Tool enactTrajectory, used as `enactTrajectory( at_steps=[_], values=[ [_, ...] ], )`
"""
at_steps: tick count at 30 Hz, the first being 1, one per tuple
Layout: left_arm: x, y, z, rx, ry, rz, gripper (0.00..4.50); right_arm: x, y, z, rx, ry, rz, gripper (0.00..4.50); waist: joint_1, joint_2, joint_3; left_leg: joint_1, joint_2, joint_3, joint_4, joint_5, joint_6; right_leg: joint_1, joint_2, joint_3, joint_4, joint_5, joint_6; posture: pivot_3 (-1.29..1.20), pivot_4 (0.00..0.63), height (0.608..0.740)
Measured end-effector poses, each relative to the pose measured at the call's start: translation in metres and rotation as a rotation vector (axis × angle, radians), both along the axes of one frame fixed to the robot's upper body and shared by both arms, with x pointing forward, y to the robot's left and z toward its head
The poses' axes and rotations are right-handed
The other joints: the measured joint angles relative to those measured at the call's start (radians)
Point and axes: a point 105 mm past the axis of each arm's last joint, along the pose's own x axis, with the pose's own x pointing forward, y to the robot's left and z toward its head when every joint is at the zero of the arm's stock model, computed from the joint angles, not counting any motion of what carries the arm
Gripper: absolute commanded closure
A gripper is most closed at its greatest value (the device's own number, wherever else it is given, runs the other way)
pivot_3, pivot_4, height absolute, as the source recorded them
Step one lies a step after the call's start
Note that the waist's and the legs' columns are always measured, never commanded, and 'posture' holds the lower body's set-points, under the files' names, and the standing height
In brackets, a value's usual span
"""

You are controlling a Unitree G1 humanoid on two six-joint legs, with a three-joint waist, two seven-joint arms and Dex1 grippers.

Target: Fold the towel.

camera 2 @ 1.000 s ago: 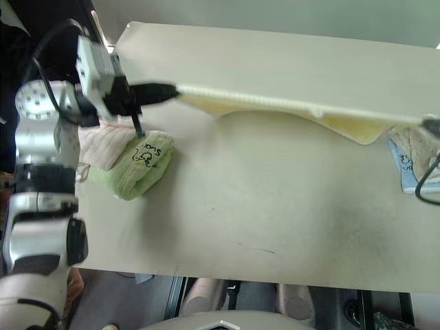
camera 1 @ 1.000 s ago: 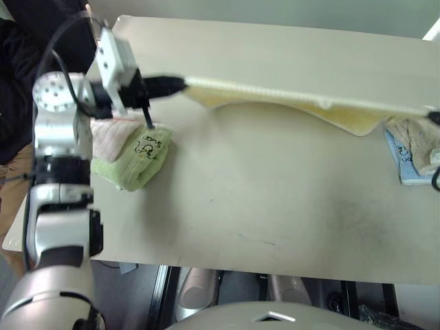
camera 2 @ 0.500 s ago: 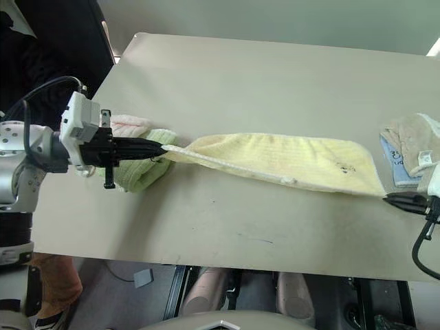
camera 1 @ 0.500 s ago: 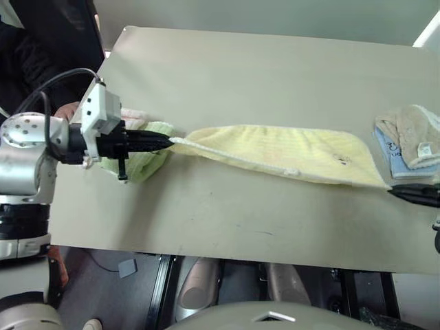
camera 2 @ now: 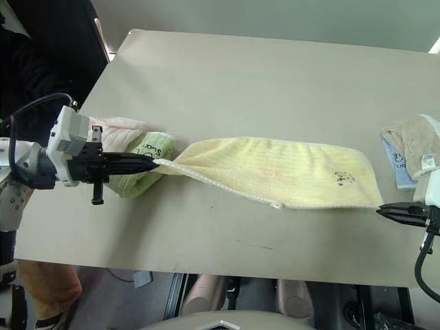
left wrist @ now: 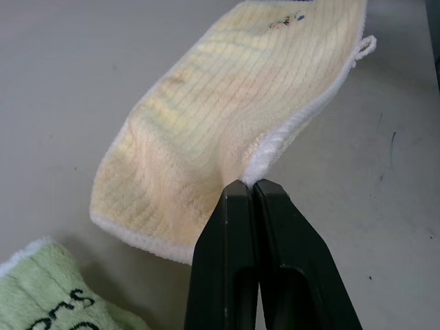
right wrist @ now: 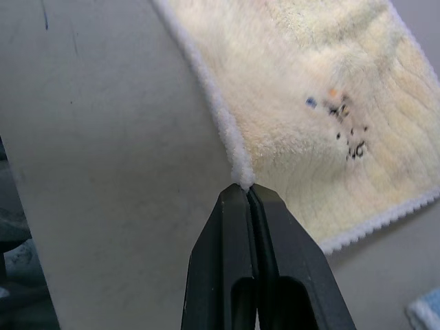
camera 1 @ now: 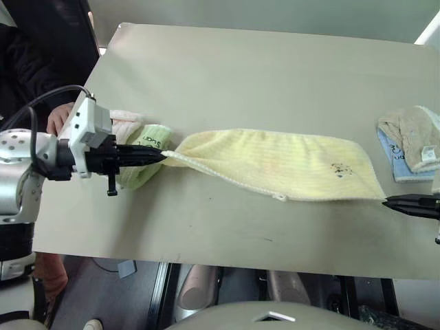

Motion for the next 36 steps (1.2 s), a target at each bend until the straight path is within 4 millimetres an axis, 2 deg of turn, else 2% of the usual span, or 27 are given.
enactTrajectory(
  at_steps=[3,5,7,12,18,21,27,28,30,31,36],
  values=[
    [0.015,-0.006,-0.001,-0.019,-0.035,0.032,4.5,0.033,-0.002,0.009,-0.032,-0.137,-0.021,4.48,-0.001,0.0,0.0,0.001,-0.001,0.0,0.0,0.0,0.001,0.001,-0.001,0.001,0.0,0.003,-0.002,0.0,0.15,0.739],
    [0.028,-0.007,-0.005,-0.009,-0.062,0.074,4.5,0.049,-0.005,0.008,-0.061,-0.174,-0.031,4.48,0.0,0.0,0.0,0.002,-0.001,0.0,0.001,0.0,0.005,0.001,-0.001,0.0,0.002,0.004,-0.002,0.0,0.15,0.739],
    [0.049,-0.004,-0.009,0.036,-0.119,0.144,4.5,0.069,-0.009,0.006,-0.093,-0.215,-0.044,4.48,0.001,0.0,0.0,0.003,0.0,-0.001,0.0,0.004,0.015,0.001,-0.001,0.0,0.003,0.006,-0.003,0.0,0.15,0.739],
    [0.09,-0.002,-0.027,0.157,-0.219,0.263,4.5,0.106,-0.018,0.0,-0.176,-0.284,-0.072,4.48,0.002,0.0,0.0,0.003,0.0,-0.001,0.0,0.01,0.019,0.001,-0.001,0.0,0.004,0.012,-0.003,0.0,0.15,0.739],
    [0.114,-0.008,-0.042,0.246,-0.291,0.296,4.5,0.129,-0.021,-0.012,-0.236,-0.318,-0.082,4.48,0.002,0.0,0.0,0.002,-0.001,-0.001,-0.001,0.01,0.02,0.0,-0.001,0.0,0.001,0.014,-0.001,0.0,0.15,0.739],
    [0.125,-0.014,-0.047,0.284,-0.325,0.307,4.5,0.142,-0.021,-0.018,-0.259,-0.353,-0.111,4.48,0.004,0.0,0.0,0.002,-0.001,-0.001,-0.001,0.01,0.02,0.0,-0.001,0.0,0.0,0.02,0.007,0.0,0.15,0.739],
    [0.135,-0.021,-0.06,0.328,-0.344,0.307,4.5,0.158,-0.024,-0.026,-0.307,-0.403,-0.15,4.48,0.007,0.001,0.0,0.001,-0.001,-0.001,-0.002,0.009,0.019,-0.001,-0.001,0.0,0.0,0.021,0.006,0.0,0.15,0.739],
    [0.136,-0.022,-0.062,0.335,-0.345,0.302,4.27,0.161,-0.024,-0.025,-0.316,-0.418,-0.153,4.5,0.007,0.001,0.0,0.001,-0.001,-0.001,-0.002,0.009,0.019,-0.001,-0.001,0.0,0.0,0.021,0.006,0.0,0.15,0.739],
    [0.137,-0.023,-0.063,0.335,-0.345,0.298,3.84,0.163,-0.026,-0.026,-0.328,-0.428,-0.159,4.08,0.008,0.0,0.0,0.001,-0.001,-0.001,-0.002,0.009,0.018,-0.001,-0.001,-0.001,0.0,0.021,0.005,0.0,0.15,0.739],
    [0.137,-0.022,-0.064,0.335,-0.342,0.299,3.45,0.163,-0.027,-0.028,-0.333,-0.427,-0.161,3.84,0.008,0.001,0.0,0.001,-0.001,-0.001,-0.002,0.009,0.018,-0.001,-0.001,-0.001,0.0,0.021,0.005,0.0,0.15,0.739],
    [0.137,-0.019,-0.068,0.333,-0.325,0.31,1.72,0.164,-0.029,-0.029,-0.336,-0.441,-0.174,2.13,0.008,0.0,0.0,0.001,-0.001,-0.001,-0.002,0.008,0.017,-0.002,-0.001,-0.001,0.0,0.021,0.005,0.0,0.15,0.739]
  ],
)
